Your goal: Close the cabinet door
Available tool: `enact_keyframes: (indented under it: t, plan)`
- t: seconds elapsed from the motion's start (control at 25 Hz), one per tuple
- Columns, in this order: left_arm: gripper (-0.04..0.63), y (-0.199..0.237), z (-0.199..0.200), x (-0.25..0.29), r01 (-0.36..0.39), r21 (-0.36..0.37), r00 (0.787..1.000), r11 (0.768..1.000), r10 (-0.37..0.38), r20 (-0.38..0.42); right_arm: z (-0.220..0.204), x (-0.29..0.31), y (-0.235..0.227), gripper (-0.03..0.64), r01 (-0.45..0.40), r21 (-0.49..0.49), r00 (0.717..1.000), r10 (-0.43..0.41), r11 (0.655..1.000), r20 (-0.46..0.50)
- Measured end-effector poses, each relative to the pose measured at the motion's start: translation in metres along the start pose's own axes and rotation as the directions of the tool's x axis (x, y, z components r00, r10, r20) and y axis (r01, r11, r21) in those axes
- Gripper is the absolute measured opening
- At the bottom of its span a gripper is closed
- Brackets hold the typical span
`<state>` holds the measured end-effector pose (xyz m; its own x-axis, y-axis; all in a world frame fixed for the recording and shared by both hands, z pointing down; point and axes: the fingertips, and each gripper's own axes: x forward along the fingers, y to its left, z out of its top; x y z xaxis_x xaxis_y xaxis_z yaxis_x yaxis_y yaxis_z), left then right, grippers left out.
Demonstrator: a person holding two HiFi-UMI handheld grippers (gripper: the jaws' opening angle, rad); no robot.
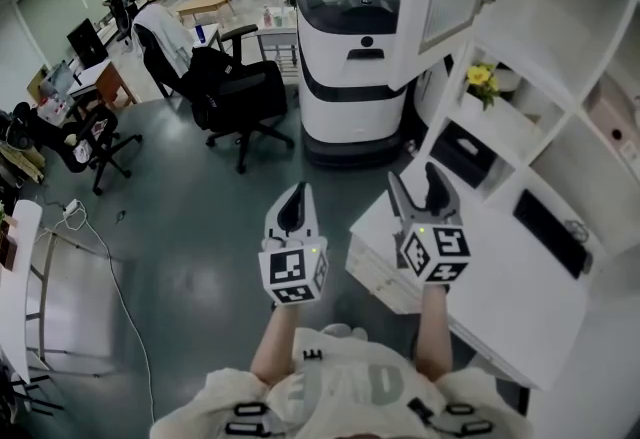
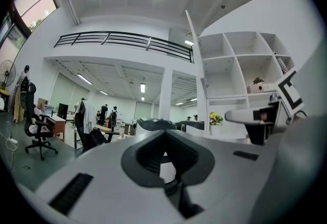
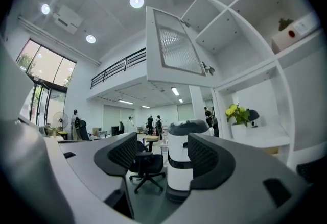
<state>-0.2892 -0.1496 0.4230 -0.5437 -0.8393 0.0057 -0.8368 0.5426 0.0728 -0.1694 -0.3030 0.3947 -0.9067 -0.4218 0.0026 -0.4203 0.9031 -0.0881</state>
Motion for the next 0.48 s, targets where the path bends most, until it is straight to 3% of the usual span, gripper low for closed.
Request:
enact_keyframes:
  t: [0.48]
  plan:
    - [0.005, 0.000, -0.005, 0.004, 0.019, -0.013, 1.000, 1.000, -0.019, -0.018, 0.150, 0.010, 0.008, 0.285, 0.022, -0.138, 0.965, 0.015, 0.990, 0.260]
